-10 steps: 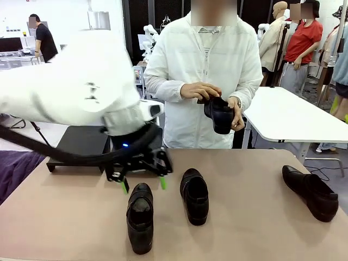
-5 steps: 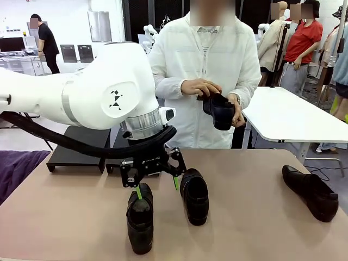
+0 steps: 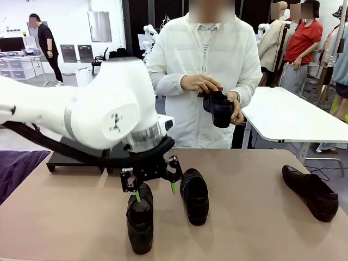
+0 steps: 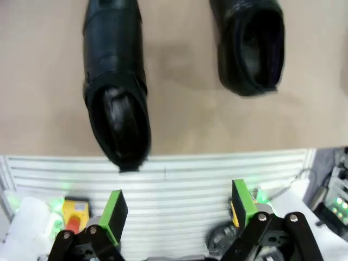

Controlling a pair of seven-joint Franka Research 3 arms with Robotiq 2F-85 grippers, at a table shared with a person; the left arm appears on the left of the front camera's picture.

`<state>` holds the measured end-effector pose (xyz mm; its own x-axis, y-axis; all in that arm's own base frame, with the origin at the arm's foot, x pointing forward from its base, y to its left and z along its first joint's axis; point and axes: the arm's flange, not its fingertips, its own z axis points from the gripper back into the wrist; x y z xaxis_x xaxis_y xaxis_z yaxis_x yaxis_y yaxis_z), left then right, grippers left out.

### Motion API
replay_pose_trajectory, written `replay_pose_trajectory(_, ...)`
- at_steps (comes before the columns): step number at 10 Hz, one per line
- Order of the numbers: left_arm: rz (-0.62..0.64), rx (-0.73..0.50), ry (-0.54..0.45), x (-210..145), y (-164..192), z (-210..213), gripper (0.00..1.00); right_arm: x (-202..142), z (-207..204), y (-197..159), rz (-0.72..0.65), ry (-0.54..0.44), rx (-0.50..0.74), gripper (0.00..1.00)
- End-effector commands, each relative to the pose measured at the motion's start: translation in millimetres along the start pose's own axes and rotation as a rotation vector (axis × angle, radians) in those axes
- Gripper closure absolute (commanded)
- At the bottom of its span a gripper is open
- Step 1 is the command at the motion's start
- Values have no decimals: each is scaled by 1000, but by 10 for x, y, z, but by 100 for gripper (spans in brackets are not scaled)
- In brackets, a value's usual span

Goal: Organize the shoes by placing them on the stand.
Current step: Place the Shoe from the middle of the table onto the Shoes Stand.

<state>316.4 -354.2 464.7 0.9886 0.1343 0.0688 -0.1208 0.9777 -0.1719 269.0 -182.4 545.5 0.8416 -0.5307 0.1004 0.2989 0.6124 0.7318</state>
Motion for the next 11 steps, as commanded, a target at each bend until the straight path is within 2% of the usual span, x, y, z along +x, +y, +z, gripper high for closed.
replay_pose_trajectory(1,32,36,-73,-34,78,-316,0,18,13,-2,22,2,13,0)
replay_pose_trajectory(5,-6,-13,-236,161,125,-954,0,18,13,-2,22,2,13,0)
replay_pose_trajectory(7,3,1,-188,194,122,-1097,0,18,13,-2,22,2,13,0)
replay_pose_trajectory(10,46,29,-195,175,95,-1203,0,18,13,-2,22,2,13,0)
replay_pose_trajectory(11,81,32,-226,157,89,-1196,38,18,13,-2,22,2,13,0)
